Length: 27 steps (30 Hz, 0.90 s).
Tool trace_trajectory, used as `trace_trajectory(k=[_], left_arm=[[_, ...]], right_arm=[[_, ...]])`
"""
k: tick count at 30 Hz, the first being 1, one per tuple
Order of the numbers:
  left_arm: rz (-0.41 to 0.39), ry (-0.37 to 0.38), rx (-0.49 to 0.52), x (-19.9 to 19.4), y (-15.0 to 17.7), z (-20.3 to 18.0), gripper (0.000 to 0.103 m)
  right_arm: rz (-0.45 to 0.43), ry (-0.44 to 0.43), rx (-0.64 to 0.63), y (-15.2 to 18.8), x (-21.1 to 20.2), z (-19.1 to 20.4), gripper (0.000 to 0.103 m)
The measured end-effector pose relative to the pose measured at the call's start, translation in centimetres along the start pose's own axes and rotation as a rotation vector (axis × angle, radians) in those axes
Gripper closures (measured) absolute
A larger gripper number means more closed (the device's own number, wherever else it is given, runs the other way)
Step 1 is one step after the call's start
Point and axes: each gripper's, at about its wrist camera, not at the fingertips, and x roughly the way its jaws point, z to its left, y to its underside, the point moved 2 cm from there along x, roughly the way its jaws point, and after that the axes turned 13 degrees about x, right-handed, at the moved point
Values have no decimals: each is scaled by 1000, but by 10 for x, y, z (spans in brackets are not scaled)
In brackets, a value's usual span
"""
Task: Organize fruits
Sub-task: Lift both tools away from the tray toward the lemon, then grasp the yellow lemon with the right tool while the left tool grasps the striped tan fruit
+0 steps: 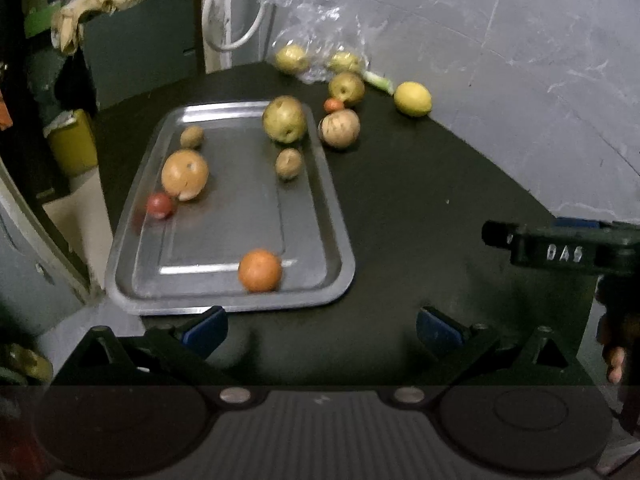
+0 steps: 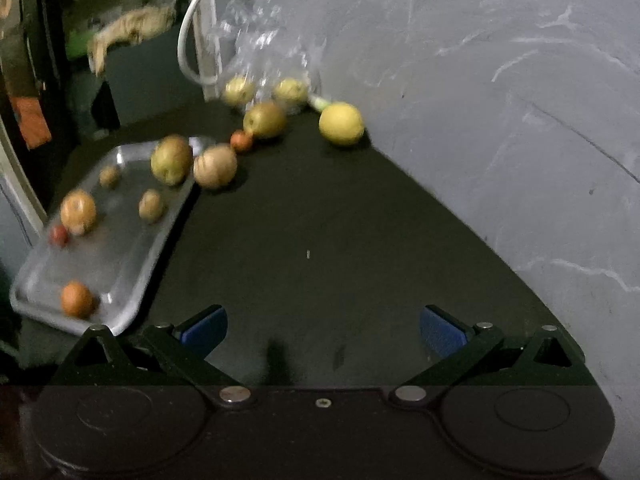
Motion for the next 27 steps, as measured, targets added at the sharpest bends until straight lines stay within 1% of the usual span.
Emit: trace_trajectory(k=[6, 9, 12, 15, 18, 21, 23, 27], left_arm=[[-30, -50, 23, 6, -28, -5, 1], [-53, -77, 62, 11, -46, -6, 1], [-70, -100, 132, 16, -65, -8, 1], [-98, -124, 220, 22, -86, -11, 1], [-115, -150, 306, 34, -103, -15, 1], [-125, -180, 402, 49, -115, -18, 1], [-128, -196, 458, 60, -122, -20, 1], [-132, -195, 535, 86, -133, -19, 1]], right_arm=[[-33, -72, 77, -42, 11, -13, 1], [-28, -100, 105, -62, 23, -13, 1], [-7, -114, 155, -78, 38, -10, 1], [-7, -113, 175, -94, 53, -2, 1], [-4, -123, 225, -110, 69, 2, 1], [-8, -138, 258, -126, 83, 5, 1], [-19, -133, 272, -135, 92, 7, 1], [-20, -123, 304, -146, 114, 10, 1]])
